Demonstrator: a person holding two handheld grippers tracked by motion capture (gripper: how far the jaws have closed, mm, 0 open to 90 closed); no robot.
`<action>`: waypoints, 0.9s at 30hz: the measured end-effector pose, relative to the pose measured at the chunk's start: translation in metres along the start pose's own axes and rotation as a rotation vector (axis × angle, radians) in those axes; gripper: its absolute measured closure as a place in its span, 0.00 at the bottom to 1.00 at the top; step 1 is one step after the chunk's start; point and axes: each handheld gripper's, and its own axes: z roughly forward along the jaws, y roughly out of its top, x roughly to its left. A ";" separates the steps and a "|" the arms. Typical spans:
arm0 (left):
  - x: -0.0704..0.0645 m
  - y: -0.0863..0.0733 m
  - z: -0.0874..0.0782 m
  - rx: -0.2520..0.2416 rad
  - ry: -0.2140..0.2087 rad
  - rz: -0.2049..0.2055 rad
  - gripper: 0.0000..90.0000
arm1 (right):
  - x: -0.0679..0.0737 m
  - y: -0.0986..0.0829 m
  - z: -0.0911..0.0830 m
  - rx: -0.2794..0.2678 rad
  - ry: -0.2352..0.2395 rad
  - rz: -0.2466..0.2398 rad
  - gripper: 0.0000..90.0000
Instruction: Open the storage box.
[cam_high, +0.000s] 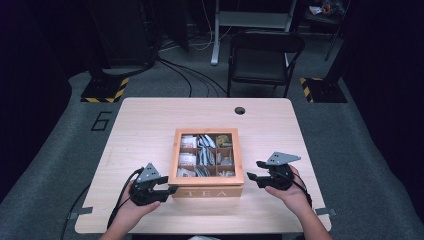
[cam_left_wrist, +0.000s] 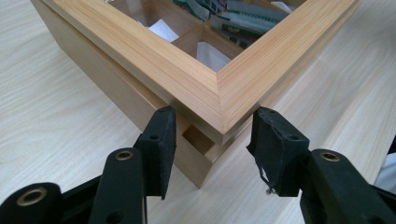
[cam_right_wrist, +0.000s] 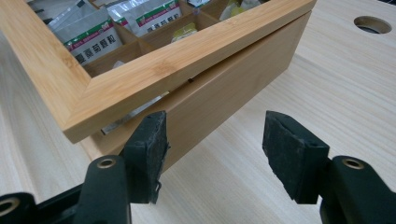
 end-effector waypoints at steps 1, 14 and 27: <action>0.000 0.001 -0.001 -0.002 0.002 -0.005 0.56 | 0.001 0.000 0.000 0.003 0.003 -0.001 0.44; 0.004 0.012 -0.008 -0.036 -0.018 -0.033 0.58 | 0.015 0.003 -0.001 0.010 0.090 0.018 0.48; 0.003 0.013 -0.007 -0.036 -0.008 -0.026 0.59 | 0.034 0.014 0.003 0.022 0.162 0.034 0.60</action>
